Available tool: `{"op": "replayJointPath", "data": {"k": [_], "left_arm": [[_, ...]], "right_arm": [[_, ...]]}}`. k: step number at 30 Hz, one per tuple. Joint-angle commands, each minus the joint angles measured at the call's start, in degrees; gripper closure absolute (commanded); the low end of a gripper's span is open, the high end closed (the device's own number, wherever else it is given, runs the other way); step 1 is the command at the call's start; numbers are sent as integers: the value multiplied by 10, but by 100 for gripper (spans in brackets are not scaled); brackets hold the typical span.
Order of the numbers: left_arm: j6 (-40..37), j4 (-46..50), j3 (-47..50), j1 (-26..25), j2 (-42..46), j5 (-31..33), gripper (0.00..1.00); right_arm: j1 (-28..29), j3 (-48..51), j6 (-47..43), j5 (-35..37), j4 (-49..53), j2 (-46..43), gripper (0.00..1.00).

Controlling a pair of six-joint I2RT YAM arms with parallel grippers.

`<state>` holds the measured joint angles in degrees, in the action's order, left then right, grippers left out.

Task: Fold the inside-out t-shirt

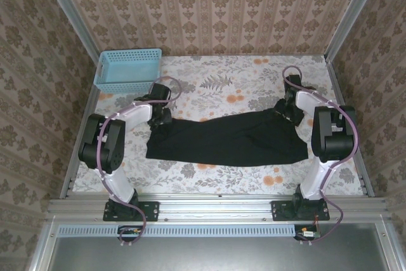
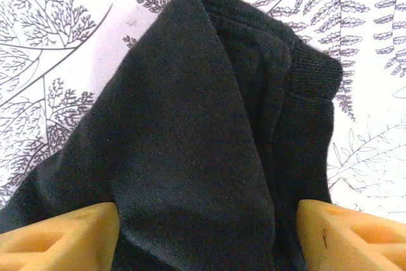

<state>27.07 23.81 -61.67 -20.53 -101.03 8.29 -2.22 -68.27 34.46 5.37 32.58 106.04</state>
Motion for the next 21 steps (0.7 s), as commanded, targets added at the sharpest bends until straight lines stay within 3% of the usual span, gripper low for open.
{"op": "replayJointPath", "data": {"k": [1,4,10,12,21], "left_arm": [[4,-4,-20,6,-7,-27,59],[5,-11,-22,15,-12,-46,69],[-11,-22,-36,32,-6,-56,99],[-20,-34,-36,37,11,-51,100],[-13,-93,0,65,81,-38,100]], "right_arm": [[3,-11,6,-14,-6,8,30],[1,-10,5,-10,-8,11,42],[-6,-3,1,15,-11,-12,78],[-9,-2,-4,27,-9,-30,87],[-10,0,-18,93,14,-102,93]]}}
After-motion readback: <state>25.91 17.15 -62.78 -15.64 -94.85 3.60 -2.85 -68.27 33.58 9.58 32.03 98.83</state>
